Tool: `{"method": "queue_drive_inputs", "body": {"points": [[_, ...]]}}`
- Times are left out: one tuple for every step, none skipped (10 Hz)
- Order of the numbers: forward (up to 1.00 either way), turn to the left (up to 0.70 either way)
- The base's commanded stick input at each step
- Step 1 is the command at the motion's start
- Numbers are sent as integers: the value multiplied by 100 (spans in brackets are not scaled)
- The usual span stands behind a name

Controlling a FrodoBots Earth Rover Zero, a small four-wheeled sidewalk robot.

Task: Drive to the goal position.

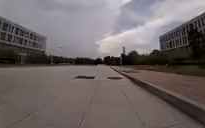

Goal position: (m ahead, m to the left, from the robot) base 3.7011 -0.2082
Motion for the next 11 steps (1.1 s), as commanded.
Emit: {"method": "queue_drive_inputs", "body": {"points": [[100, 0], [100, 0], [100, 0], [100, 0], [100, 0], [100, 0], [100, 0], [100, 0], [100, 0], [100, 0], [100, 0]]}}
